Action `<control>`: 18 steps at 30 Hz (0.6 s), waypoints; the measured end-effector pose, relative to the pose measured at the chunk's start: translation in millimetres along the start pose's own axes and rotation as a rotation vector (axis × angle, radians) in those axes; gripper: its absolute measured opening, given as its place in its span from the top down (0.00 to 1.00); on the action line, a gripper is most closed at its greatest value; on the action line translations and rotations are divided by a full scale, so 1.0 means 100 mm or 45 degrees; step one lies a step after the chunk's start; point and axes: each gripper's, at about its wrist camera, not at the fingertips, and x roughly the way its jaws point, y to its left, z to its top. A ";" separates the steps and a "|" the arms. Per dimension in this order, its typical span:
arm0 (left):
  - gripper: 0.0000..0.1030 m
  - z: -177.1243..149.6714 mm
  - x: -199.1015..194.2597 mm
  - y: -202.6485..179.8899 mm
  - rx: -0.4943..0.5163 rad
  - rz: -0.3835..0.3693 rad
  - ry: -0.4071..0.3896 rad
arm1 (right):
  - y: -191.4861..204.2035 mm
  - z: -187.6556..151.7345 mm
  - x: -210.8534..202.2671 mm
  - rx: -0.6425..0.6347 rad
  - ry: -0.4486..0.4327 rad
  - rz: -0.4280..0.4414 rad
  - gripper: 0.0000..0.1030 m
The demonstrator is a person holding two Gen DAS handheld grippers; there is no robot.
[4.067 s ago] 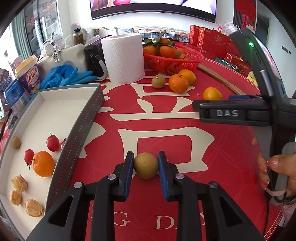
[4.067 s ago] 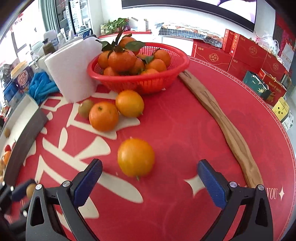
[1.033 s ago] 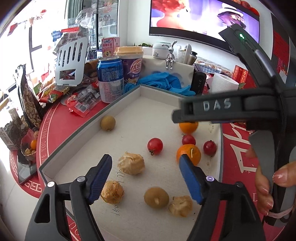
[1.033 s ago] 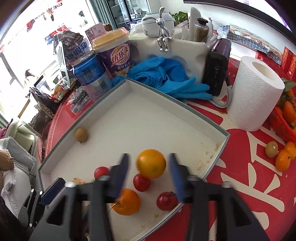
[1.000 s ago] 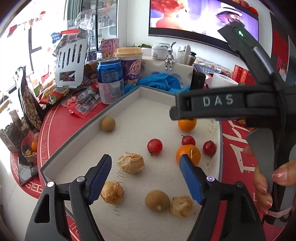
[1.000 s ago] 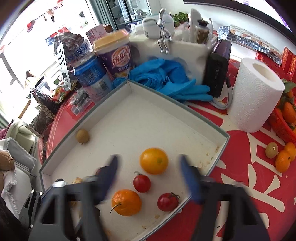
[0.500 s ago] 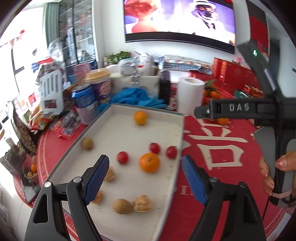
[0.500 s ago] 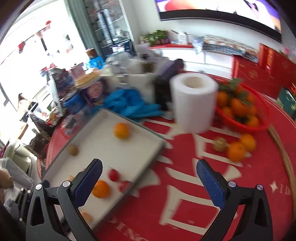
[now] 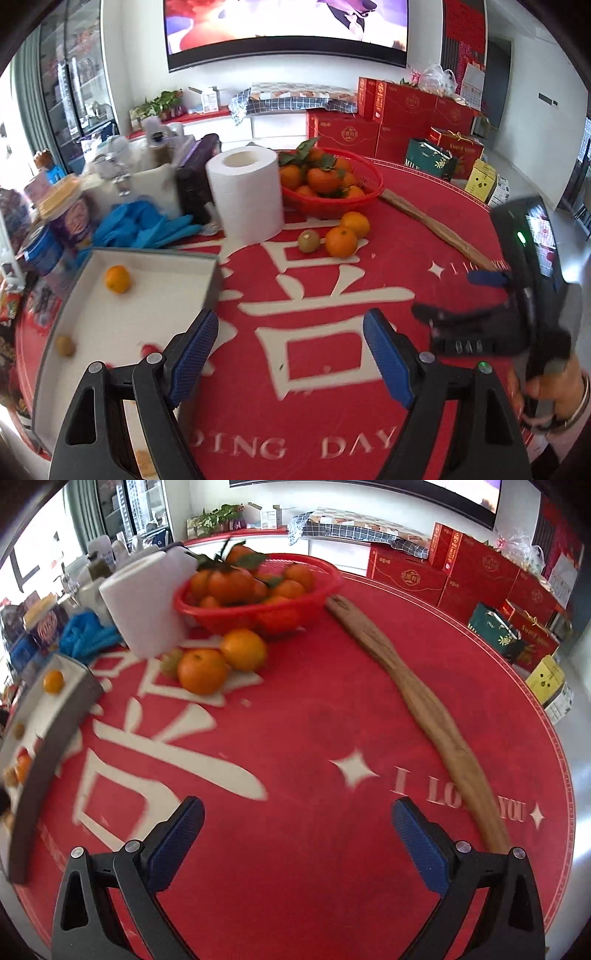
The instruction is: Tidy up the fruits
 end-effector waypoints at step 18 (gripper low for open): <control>0.34 0.47 1.31 -0.19 0.059 0.157 0.125 | -0.10 -0.16 0.03 -0.098 -0.080 0.048 0.00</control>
